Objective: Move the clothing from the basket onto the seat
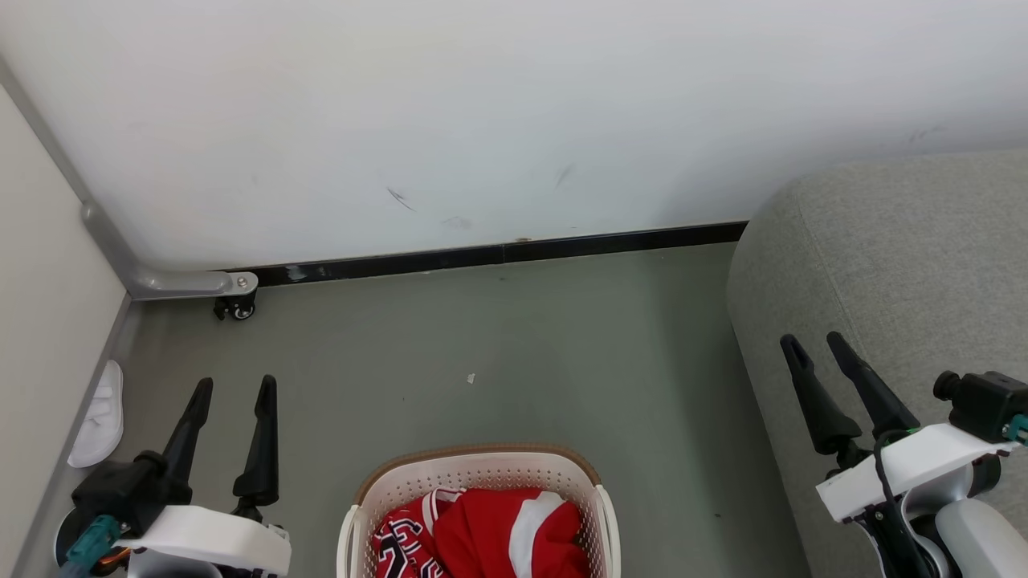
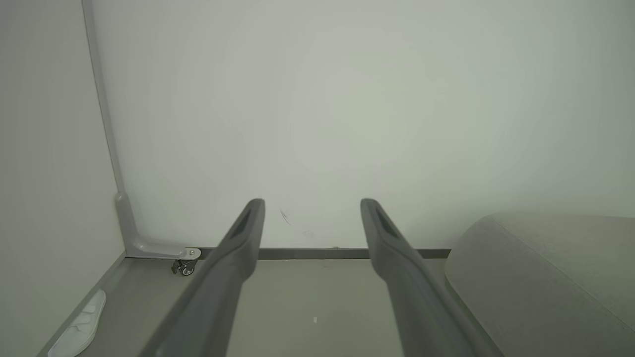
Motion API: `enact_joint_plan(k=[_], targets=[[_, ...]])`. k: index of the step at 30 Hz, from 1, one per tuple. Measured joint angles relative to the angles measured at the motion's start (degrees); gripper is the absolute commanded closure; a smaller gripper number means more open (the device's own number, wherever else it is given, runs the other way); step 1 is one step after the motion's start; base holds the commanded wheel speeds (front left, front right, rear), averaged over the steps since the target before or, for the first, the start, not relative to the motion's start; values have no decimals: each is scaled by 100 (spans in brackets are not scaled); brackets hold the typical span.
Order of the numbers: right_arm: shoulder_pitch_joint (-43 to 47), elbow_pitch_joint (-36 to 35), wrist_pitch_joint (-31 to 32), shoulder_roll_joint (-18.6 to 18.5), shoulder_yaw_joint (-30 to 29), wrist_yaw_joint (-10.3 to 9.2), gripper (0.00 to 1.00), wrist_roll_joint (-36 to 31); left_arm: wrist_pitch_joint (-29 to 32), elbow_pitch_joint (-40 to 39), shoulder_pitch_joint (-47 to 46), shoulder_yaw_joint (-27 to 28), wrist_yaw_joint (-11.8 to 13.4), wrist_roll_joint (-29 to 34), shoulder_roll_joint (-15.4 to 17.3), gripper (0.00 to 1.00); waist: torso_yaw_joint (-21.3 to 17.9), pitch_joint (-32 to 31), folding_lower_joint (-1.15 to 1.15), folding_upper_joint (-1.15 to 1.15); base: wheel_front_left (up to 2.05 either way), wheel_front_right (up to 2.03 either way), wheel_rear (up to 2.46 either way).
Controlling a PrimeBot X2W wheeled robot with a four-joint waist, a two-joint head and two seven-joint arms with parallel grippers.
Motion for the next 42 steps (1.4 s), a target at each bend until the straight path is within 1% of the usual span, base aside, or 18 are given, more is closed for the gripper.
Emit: enact_joint_plan(k=[5,8,12,18,25,42], targets=[[-27,-9,-126,30,-20,0,0,-503,-125,-81,-49,-59,164,550,-10,0,-1,4,0,0,0,0,0],[-27,18,-149,90,-121,0,0,-721,-141,-102,-111,-90,194,732,-34,0,0,7,0,0,0,0,0],[-26,90,-149,123,-268,0,0,-967,-141,-66,-110,-92,222,772,-65,0,2,8,-1,0,0,0,0],[-25,167,-149,279,-364,1,0,-1066,-141,-7,-110,-53,238,792,-140,0,6,17,-1,0,0,0,0],[-25,179,-149,368,-466,0,0,-1210,-141,14,-110,-14,238,806,-196,0,14,28,-1,0,0,0,0],[-25,212,-149,528,-502,0,0,-1395,-141,21,-110,181,235,864,-363,0,38,33,-2,0,0,0,0]])
